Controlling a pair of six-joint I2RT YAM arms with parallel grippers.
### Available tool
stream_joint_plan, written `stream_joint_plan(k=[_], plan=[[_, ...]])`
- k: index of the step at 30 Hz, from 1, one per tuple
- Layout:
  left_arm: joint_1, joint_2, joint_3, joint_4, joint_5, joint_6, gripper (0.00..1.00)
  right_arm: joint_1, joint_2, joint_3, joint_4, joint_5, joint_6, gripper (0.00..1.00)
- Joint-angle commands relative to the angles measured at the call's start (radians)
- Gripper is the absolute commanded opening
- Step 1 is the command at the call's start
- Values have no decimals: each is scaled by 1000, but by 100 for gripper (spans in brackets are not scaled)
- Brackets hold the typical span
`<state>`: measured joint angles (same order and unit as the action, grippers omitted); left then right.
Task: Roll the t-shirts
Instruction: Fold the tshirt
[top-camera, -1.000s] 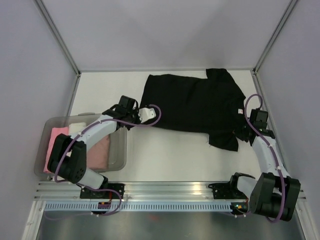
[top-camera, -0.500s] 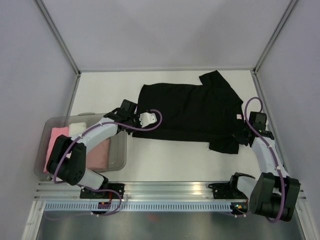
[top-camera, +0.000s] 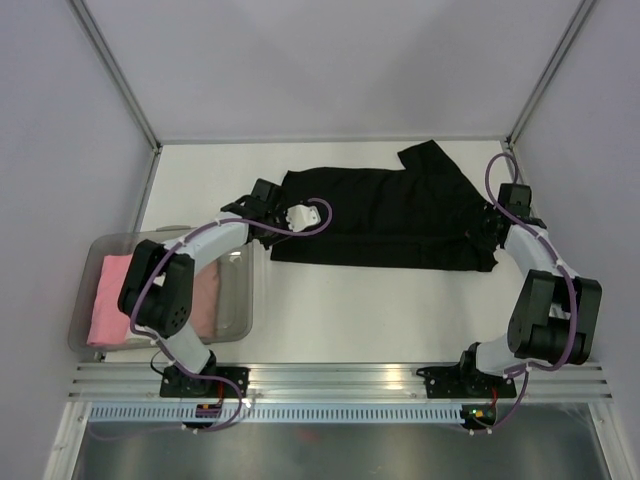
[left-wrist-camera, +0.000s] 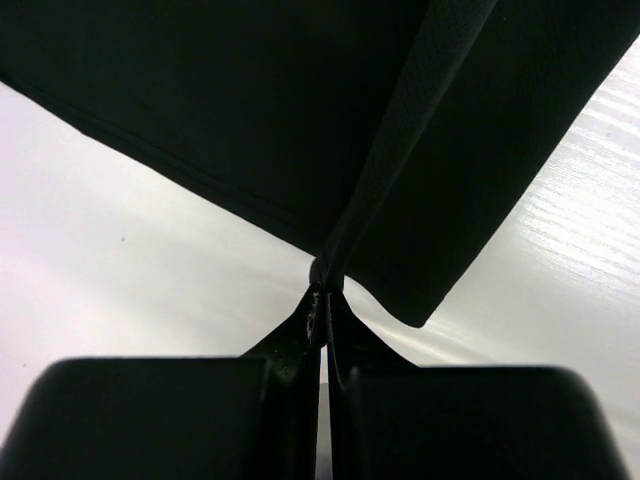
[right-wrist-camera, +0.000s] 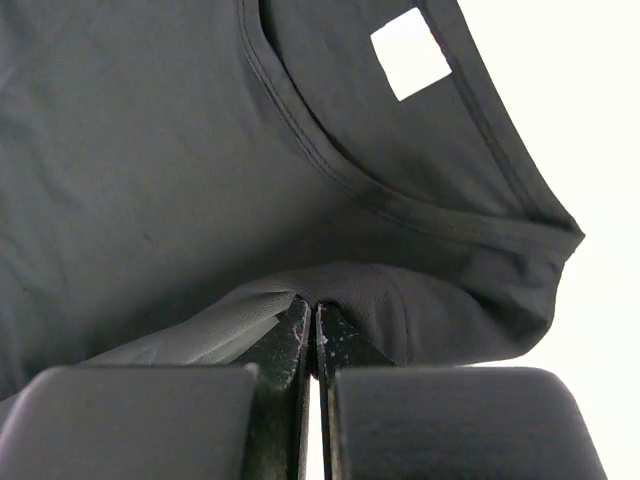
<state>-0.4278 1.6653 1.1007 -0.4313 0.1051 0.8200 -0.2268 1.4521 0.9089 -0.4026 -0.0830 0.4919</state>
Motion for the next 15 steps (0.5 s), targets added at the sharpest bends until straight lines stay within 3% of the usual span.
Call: stream_joint_plan(k=[1,9,14,15], plan=[[11,46,50,20,-16,-19,2,3,43,79,50,-12,-29,0],[15,99,93,35,-27,-24,2,21,180,153,61,14,-76,2],[20,120,94,45,-31,-27,2,30,226,180,61,48,-102,9],[20,126,96,46,-31,-27,2,30,231,189,58,57,-105,15]])
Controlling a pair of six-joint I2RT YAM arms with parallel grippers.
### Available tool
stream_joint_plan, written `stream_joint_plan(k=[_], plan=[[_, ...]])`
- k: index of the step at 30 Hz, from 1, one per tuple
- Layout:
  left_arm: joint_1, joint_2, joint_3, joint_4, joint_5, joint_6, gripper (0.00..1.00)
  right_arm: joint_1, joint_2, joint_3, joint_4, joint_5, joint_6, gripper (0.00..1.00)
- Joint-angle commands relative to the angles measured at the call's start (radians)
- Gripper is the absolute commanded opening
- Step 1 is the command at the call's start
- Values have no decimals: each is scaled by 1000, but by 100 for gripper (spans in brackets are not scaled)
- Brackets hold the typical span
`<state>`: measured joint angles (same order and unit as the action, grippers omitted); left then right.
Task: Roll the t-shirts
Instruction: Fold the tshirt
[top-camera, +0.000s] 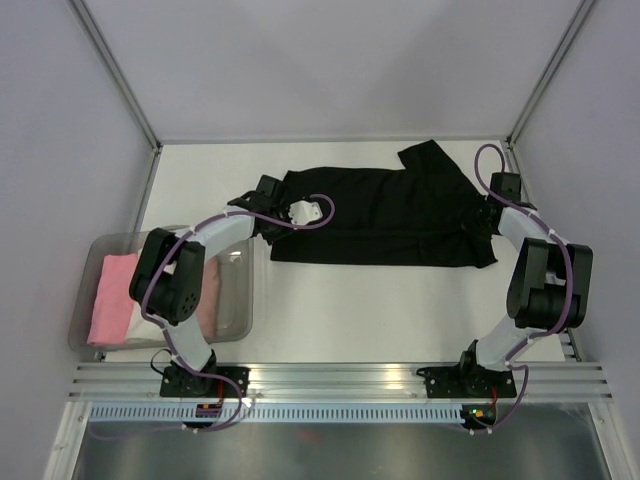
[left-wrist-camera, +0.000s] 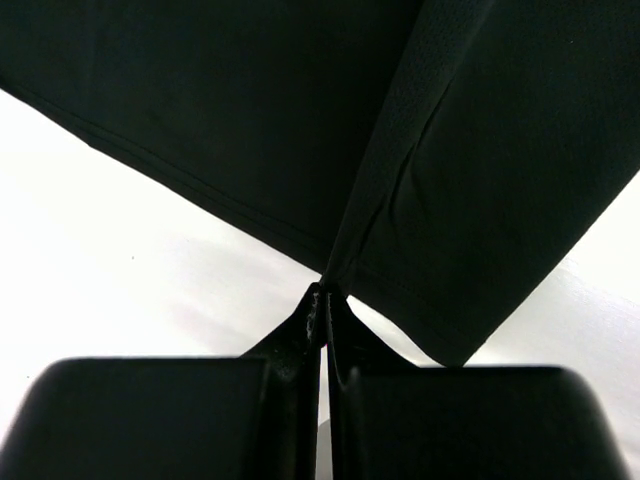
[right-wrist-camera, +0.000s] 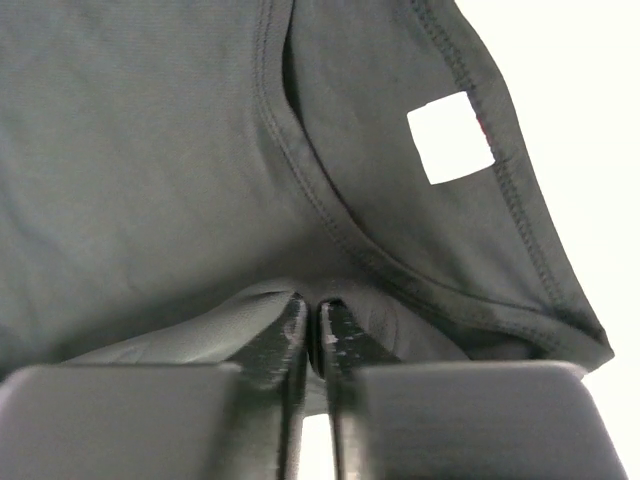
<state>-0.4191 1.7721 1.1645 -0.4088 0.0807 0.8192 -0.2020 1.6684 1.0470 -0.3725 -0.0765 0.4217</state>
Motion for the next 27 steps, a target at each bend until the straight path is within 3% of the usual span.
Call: stream_joint_plan(k=[1,7,10,13,16,20,23,27], plan=[[9,23,32,27,-9,-25,2,6,27,57,26,56,-44,20],[13,59,44,30,-35,-17,4,4,82,142,-6,150,-87,45],[13,64,47,28,-51,-15,23,-11,91,206,-57,168,-90,48],[13,55,49,31,-56,-37,42,-28,55,217,-101,210,-69,42],[14,37,67,30,-76,-80,53,-36,-2,173,-150,199,-55,33],[14,-37,73,30,-113,-114,53,-28,-123,52,-146,101,-34,8],[10,-59,86,-5,-122,-133,51,4,-174,-21,-135,52,-23,0],[-1,-54,87,-50,-101,-163,49,18,-127,-71,-112,69,-8,0]])
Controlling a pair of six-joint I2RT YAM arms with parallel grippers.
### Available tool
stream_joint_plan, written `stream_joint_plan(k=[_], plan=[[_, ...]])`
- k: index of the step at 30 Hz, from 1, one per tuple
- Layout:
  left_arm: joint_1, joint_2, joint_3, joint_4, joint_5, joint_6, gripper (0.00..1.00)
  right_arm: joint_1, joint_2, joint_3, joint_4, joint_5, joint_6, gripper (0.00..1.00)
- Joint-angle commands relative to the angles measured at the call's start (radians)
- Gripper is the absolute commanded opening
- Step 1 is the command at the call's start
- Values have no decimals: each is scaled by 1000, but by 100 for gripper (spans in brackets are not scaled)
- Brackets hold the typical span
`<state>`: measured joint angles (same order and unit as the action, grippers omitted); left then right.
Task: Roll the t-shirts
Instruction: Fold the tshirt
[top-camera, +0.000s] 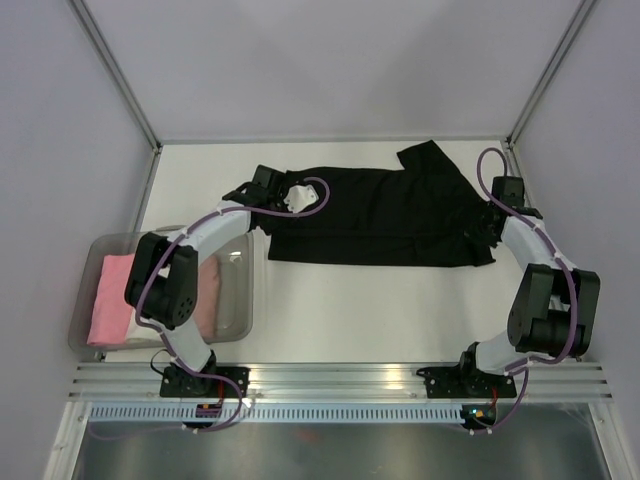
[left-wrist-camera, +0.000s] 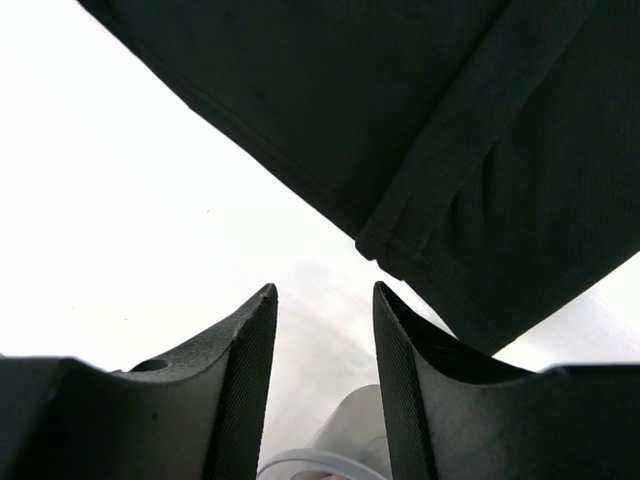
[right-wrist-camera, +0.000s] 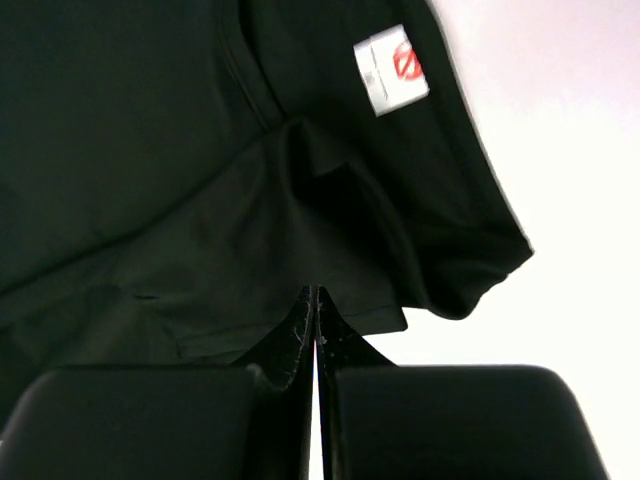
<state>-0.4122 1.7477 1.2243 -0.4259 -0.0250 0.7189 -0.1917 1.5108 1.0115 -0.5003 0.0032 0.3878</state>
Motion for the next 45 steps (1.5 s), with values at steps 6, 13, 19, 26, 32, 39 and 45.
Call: stream_joint_plan(k=[6,13,19,26,32,39,45], plan=[[-25,41,35,-33,-6,-117,47,-17,112,-24,63,69,25,0],[-53,35,28,-40,89,-125,38,-40,192,1,85,99,3,0],[-48,113,53,-30,60,-87,37,-52,221,53,95,139,3,0],[-1,219,113,7,30,-75,36,-60,246,82,85,165,-17,0],[10,251,184,12,36,-118,37,-84,265,108,89,161,-33,0],[16,250,164,4,30,-121,37,-115,292,119,88,175,-55,0],[19,179,202,-75,69,-76,43,-152,272,165,42,185,-67,0]])
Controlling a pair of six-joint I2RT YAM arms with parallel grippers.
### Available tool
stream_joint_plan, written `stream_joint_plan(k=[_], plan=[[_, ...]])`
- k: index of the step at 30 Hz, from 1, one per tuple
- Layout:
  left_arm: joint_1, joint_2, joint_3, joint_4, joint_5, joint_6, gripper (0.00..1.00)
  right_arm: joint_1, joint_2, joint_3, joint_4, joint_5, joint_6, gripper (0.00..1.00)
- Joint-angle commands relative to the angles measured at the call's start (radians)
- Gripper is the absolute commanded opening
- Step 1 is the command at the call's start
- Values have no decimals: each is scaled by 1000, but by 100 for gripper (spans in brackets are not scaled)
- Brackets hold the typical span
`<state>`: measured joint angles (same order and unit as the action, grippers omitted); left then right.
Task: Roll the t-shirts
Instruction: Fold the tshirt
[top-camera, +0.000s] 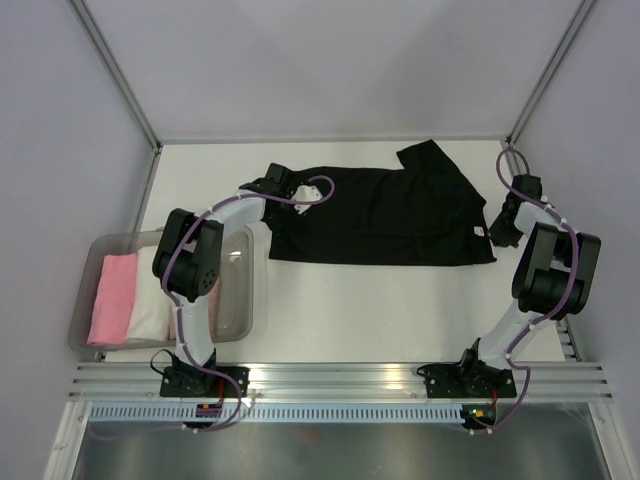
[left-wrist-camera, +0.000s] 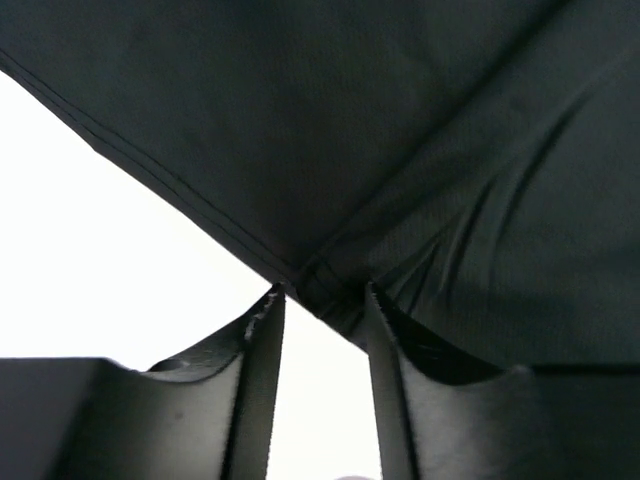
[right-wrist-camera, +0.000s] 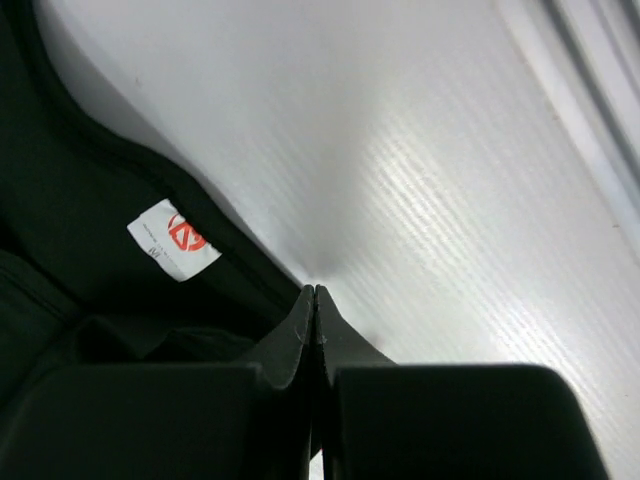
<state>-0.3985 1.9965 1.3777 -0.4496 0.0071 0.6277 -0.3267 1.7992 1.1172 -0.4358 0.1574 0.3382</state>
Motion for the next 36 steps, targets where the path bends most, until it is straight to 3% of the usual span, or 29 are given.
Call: stream_joint_plan(k=[1,5,8,9,13,18,22,33,36], plan=[[6,-83,58,-101,59,35,45,-17,-41,70,-29,37,-15,0],[6,-171,52,-181,93,121,51,-18,-113,72,-58,76,5,7],[3,-227,6,-218,93,205,52,-20,-164,30,-76,50,30,26],[1,-240,-15,-221,94,249,52,-20,-193,-11,-75,36,36,40],[-51,-278,-144,-221,108,348,54,-20,-274,-120,-58,10,79,56],[-88,-255,-189,-192,134,351,63,-20,-342,-206,-54,-39,90,59],[-88,-199,-198,-107,55,360,64,-20,-340,-260,-12,-79,102,60],[-85,-150,-258,6,8,376,61,-20,-222,-278,121,-107,142,60],[-85,-140,-282,38,11,372,55,-26,-189,-278,131,-88,168,54]])
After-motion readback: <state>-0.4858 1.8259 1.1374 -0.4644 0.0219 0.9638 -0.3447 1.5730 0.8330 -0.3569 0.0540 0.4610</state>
